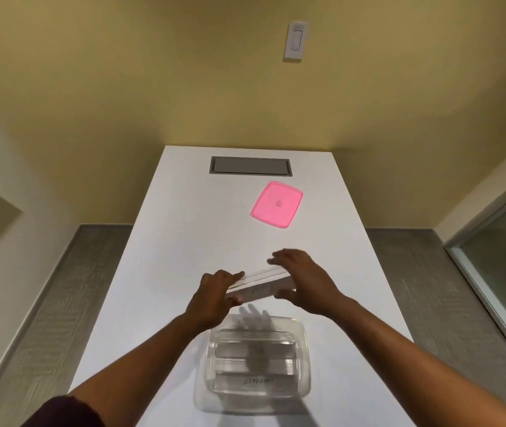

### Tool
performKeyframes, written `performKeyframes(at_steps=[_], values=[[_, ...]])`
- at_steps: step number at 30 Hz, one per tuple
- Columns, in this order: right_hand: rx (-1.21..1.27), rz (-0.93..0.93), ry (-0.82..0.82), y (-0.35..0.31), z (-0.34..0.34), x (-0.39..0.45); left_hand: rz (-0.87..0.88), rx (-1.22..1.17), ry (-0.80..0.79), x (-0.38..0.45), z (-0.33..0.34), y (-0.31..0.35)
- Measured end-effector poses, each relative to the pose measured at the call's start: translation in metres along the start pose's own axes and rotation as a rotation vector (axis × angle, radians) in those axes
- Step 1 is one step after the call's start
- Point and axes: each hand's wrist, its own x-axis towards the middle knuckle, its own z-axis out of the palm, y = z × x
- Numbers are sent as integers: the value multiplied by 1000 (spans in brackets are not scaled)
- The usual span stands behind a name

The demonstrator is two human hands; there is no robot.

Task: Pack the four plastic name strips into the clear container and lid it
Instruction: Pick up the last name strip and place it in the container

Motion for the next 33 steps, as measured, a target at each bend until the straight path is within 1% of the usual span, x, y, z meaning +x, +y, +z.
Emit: performKeyframes(at_steps=[1, 3, 5, 10, 13, 16, 22, 29, 33], values=[[-49, -11, -89, 1, 5, -1, 10, 9, -14, -4, 1, -2], [-115, 1, -175, 2, 11, -4, 27, 20, -37, -10, 2, -6], [-128, 22, -191, 3, 14, -7, 29, 17, -45, -16, 1, -10], [-29, 110, -228, 1, 22, -24, 20, -65, -15, -35, 1, -25], [16, 128, -253, 0, 31, -41, 38, -105, -75, -50, 4, -37], [29, 133, -320, 1, 47, -64, 24, -111, -148, -64, 13, -43], [-12, 149, -416, 2, 77, -96, 22, 113, -261, -82, 47, -43], [-177, 170, -515, 2, 102, -100, 74, 324, -354, -77, 74, -35], [-210, 164, -575, 2, 117, -101, 64, 408, -400, -71, 83, -30]])
